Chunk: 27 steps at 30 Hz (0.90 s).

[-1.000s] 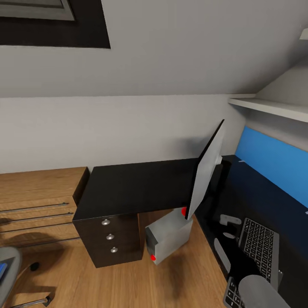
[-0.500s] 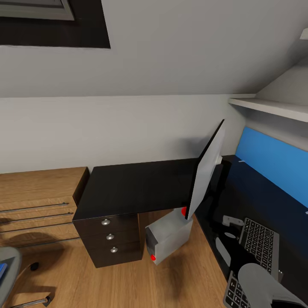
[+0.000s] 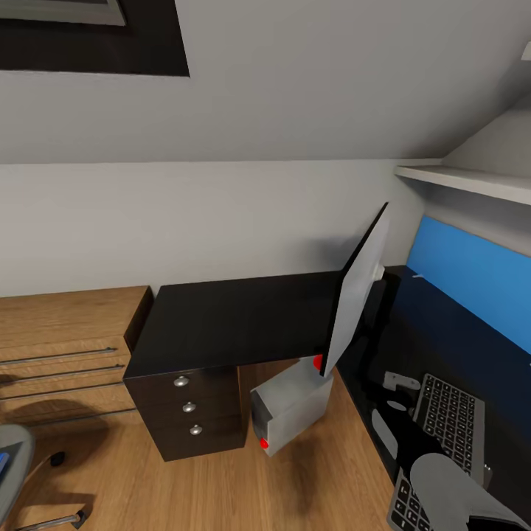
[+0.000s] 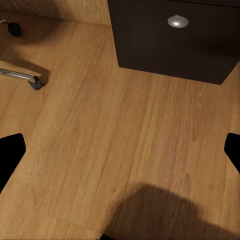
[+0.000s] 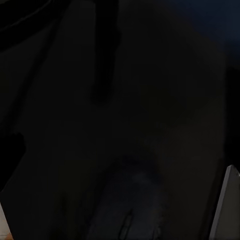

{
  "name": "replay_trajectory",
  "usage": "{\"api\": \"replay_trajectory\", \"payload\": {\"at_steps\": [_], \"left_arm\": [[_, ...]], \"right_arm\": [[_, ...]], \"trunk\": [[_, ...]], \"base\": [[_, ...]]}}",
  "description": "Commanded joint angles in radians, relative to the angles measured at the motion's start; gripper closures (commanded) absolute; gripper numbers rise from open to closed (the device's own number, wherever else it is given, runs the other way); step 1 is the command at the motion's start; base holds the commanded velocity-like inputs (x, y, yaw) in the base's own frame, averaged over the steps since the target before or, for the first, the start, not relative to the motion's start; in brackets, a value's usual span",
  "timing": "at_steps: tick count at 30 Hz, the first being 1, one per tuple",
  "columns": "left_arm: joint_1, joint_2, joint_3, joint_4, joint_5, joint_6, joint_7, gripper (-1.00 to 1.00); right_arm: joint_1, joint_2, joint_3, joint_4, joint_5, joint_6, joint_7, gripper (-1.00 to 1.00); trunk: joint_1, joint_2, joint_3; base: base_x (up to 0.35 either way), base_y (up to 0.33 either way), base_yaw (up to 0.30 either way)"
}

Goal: In the bedroom, organize the workspace by keeping the computer under the desk, ensuring the monitor is on the desk, placing the keyboard on the desk next to the monitor, placing the mouse on the desk next to the keyboard, moving the folder from the swivel chair onto the desk next to the mouse, stacking the notebook on top of the folder with the pen on top of the notebook, and positioning the swivel chair next to the desk.

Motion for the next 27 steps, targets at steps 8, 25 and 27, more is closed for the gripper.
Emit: {"api": "replay_trajectory", "payload": {"at_steps": [8,25,27], "left_arm": [[-0.001,0.001,-0.008,0.000,0.007,-0.004,0.008,-1.00],[-0.001,0.001,-0.008,0.000,0.007,-0.004,0.008,-1.00],[-0.001,0.000,-0.008,0.000,0.007,-0.004,0.008,-1.00]], "right_arm": [[-0.008,0.000,0.001,-0.001,-0.010,0.052,-0.004,-1.00],[-0.014,-0.004,-0.065,0.000,-0.010,0.111,-0.002,-1.00],[-0.014,-0.004,-0.066,0.002,-0.010,0.112,-0.002,-1.00]], "trunk": [[0.031,-0.057,-0.026],[0.088,-0.162,-0.073],[0.088,-0.162,-0.073]], "base": [[0.000,0.000,0.000],[0.000,0.000,0.000],[0.000,0.000,0.000]]}}
